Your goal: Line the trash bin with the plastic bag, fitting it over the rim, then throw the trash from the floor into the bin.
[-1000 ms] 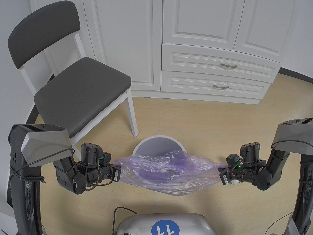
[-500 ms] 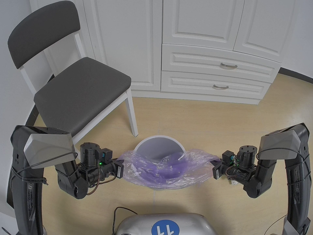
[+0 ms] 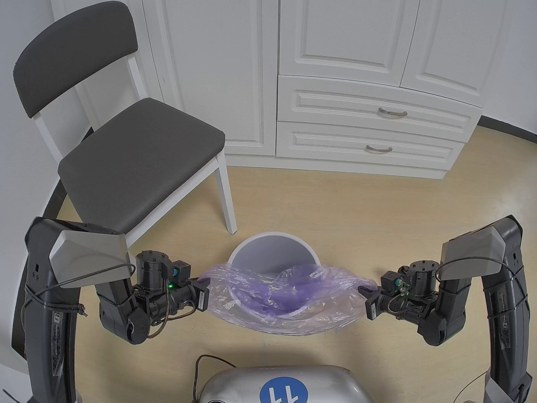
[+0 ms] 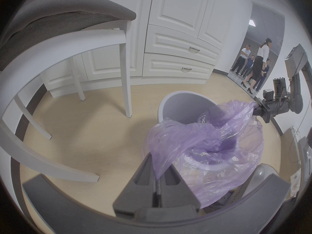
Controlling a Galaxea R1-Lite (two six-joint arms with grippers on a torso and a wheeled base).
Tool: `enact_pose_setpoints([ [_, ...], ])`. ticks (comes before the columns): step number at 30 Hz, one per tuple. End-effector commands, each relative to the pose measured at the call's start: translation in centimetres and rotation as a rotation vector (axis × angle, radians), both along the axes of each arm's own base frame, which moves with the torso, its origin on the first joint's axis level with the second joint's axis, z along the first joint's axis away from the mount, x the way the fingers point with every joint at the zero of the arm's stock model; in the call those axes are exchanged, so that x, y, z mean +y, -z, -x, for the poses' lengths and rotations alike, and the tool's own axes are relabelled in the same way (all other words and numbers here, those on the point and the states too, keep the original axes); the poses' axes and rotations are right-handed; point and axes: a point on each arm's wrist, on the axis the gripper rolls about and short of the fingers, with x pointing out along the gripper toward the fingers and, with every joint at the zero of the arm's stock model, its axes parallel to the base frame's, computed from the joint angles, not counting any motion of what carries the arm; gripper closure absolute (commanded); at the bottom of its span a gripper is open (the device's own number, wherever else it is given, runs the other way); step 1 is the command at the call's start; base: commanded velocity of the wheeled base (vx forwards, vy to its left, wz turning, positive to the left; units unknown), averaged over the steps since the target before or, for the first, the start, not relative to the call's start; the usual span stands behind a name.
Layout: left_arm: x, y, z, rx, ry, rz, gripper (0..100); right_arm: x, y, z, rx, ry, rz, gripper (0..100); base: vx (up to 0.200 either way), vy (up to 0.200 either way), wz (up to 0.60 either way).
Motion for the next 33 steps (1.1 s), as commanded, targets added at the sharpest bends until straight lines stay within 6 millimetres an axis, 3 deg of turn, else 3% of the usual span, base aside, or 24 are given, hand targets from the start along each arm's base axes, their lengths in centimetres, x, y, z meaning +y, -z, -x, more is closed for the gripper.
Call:
enact_pose_setpoints([
  [1,0.7,0.7,-0.4,0.013,-0.02,-0.004,100,-0.2,0.1,-0.3,0.021,0.013,0.008,100,0.0,0.0,0.0],
  [19,2.3,2.3,-1.0,0.03,-0.044,-0.053,100,-0.1,0.0,-0.8,0.088,0.156,0.116,100,0.0,0.0,0.0],
  [33,2.1,1.8,-1.1,0.012,-0.039,-0.05,100,-0.3,-0.5,-0.9,0.079,0.173,0.125,100,0.0,0.0,0.0],
])
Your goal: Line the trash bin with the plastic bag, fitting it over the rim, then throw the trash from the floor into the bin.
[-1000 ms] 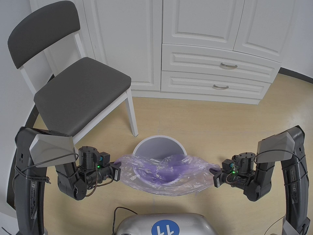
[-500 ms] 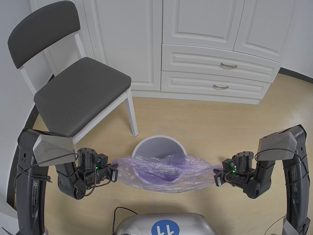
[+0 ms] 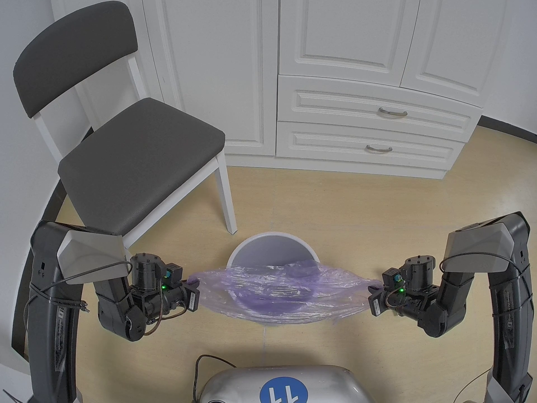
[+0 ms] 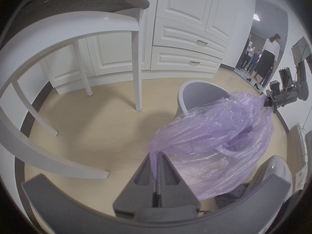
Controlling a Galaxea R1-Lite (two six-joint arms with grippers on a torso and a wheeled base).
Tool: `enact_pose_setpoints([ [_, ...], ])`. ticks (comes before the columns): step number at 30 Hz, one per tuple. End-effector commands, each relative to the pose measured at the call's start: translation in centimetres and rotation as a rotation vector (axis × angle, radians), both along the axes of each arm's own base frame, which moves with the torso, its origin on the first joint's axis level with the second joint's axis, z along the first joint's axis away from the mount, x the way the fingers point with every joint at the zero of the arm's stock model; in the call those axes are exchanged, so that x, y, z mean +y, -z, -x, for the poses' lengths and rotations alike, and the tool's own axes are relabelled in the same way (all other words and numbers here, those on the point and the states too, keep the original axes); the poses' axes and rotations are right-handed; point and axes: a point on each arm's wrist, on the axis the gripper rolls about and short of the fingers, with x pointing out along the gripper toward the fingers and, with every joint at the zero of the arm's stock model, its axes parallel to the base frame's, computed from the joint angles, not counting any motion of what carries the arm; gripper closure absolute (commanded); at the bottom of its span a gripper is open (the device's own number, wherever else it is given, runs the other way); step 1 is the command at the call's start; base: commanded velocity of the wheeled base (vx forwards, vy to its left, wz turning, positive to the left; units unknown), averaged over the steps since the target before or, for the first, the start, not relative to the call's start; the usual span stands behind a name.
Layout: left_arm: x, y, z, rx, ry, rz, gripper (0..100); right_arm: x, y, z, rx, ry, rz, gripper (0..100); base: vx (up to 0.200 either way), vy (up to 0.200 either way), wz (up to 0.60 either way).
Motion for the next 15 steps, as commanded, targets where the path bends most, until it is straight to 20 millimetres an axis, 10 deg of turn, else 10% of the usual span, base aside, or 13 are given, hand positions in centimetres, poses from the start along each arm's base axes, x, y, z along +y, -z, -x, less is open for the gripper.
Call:
enact_pose_setpoints([
  [1,-0.2,-0.2,0.1,-0.003,0.006,0.001,100,0.0,-0.2,0.0,-0.007,-0.001,-0.002,100,0.0,0.0,0.0],
  [9,-1.2,-0.6,0.5,-0.013,0.027,0.001,100,0.0,-0.2,0.1,-0.004,-0.008,-0.007,100,0.0,0.0,0.0],
  [10,-1.2,-0.8,0.5,-0.015,0.029,0.002,100,0.0,-0.3,0.1,-0.005,-0.01,-0.008,0,0.0,0.0,0.0],
  [15,-1.3,-1.1,0.4,-0.028,0.025,0.009,100,-0.7,-1.0,0.0,-0.027,-0.044,-0.054,0,0.0,0.0,0.0],
])
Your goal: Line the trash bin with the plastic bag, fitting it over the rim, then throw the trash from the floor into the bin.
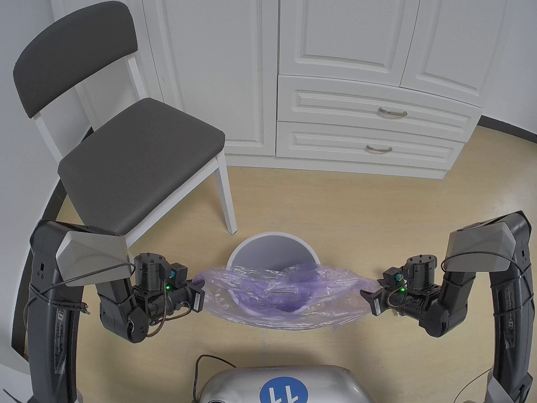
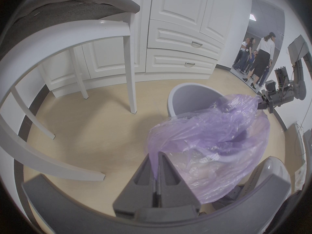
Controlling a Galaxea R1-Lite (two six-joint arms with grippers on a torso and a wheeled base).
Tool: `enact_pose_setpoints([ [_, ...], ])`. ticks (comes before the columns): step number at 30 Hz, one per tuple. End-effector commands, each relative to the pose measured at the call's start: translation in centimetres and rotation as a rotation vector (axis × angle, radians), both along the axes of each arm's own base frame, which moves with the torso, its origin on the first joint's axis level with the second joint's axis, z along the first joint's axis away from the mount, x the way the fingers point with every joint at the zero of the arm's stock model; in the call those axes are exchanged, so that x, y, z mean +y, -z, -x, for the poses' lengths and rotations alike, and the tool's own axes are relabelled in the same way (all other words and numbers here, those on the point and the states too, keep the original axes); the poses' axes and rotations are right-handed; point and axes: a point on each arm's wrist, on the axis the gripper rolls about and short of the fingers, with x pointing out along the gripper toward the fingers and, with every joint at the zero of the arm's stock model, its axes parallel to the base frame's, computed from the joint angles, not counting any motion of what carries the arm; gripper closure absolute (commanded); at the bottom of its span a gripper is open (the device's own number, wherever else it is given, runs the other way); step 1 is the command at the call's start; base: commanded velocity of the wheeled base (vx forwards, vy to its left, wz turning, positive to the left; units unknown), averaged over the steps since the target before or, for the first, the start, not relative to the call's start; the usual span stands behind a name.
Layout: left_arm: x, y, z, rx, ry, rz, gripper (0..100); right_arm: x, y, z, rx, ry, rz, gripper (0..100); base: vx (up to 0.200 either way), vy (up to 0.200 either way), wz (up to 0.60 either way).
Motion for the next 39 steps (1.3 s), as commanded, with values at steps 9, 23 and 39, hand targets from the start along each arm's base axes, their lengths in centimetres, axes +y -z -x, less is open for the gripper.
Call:
enact_pose_setpoints([
  [9,-1.3,-2.4,0.3,-0.066,0.011,0.012,100,-5.2,-1.6,0.5,-0.099,-0.231,-0.273,0,0.0,0.0,0.0],
  [23,-0.9,-1.6,-0.2,-0.042,-0.017,0.026,100,-10.5,-1.5,1.6,-0.011,-0.377,-0.526,0,0.0,0.0,0.0],
  [39,0.0,-1.2,-0.7,-0.003,-0.045,0.014,100,-11.7,-1.6,1.6,-0.007,-0.383,-0.566,0,0.0,0.0,0.0],
])
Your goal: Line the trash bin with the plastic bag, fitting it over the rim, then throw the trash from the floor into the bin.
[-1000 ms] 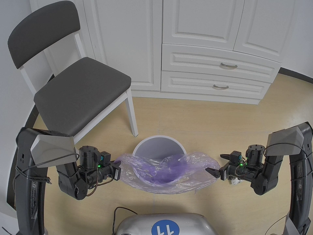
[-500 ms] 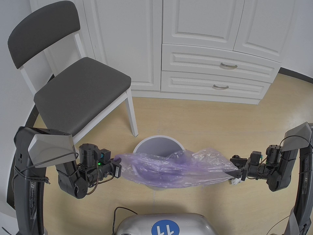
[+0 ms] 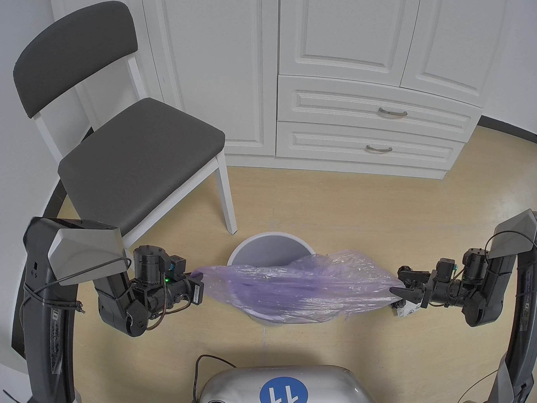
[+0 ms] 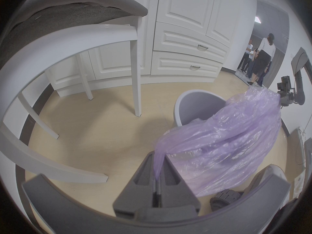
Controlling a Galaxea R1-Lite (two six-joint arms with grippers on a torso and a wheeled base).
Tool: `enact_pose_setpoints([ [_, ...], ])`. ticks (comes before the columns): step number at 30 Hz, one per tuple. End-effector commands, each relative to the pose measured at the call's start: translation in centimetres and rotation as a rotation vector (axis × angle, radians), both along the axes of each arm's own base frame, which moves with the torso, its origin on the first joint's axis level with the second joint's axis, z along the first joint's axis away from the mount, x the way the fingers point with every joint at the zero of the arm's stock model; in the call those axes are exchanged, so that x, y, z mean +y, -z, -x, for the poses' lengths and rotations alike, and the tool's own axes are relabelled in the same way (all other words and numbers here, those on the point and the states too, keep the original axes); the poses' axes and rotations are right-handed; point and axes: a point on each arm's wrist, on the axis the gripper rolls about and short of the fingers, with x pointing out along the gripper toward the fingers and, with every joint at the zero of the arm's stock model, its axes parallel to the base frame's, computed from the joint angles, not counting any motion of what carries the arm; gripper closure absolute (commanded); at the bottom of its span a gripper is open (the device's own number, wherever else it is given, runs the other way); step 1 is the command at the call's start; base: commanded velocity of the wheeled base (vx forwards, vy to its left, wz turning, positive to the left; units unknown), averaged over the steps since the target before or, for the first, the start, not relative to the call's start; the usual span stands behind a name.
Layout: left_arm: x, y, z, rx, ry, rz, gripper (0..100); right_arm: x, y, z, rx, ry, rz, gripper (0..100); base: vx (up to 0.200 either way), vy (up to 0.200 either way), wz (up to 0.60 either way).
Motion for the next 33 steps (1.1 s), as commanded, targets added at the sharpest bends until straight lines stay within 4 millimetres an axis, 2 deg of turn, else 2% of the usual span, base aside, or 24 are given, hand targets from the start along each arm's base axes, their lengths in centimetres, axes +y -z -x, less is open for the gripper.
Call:
enact_pose_setpoints([
  [1,0.0,0.1,0.0,0.002,-0.001,0.0,100,-0.2,-0.1,-0.1,-0.017,0.004,0.002,0,0.0,0.0,0.0],
  [9,0.3,-0.1,-0.2,-0.006,-0.008,0.002,100,-0.7,-0.3,-0.3,-0.029,0.018,0.004,0,0.0,0.0,0.0],
  [13,0.1,-0.6,-0.1,-0.017,-0.004,0.006,100,0.3,-2.0,-1.0,-0.076,0.029,0.014,0,0.0,0.0,0.0],
  [18,-0.2,-2.2,0.1,-0.058,0.004,0.018,100,4.6,-4.9,-1.2,-0.156,0.16,0.111,0,0.0,0.0,0.0],
  [21,-0.3,-2.8,0.2,-0.069,0.003,0.031,100,8.5,-6.7,-1.0,-0.217,0.259,0.16,0,0.0,0.0,0.0],
  [27,-0.3,-2.4,0.2,-0.049,-0.001,0.038,100,15.4,-7.8,0.0,-0.307,0.424,0.263,0,0.0,0.0,0.0],
  [29,-0.2,-2.2,0.3,-0.038,-0.004,0.036,100,16.7,-7.8,0.4,-0.326,0.435,0.288,0,0.0,0.0,0.0],
  [30,-0.2,-2.1,0.3,-0.035,-0.003,0.034,0,17.9,-7.9,0.9,-0.341,0.435,0.302,0,0.0,0.0,0.0],
  [33,0.2,-2.1,0.8,-0.019,0.007,0.035,0,20.0,-7.6,1.9,-0.347,0.433,0.32,0,0.0,0.0,0.0],
])
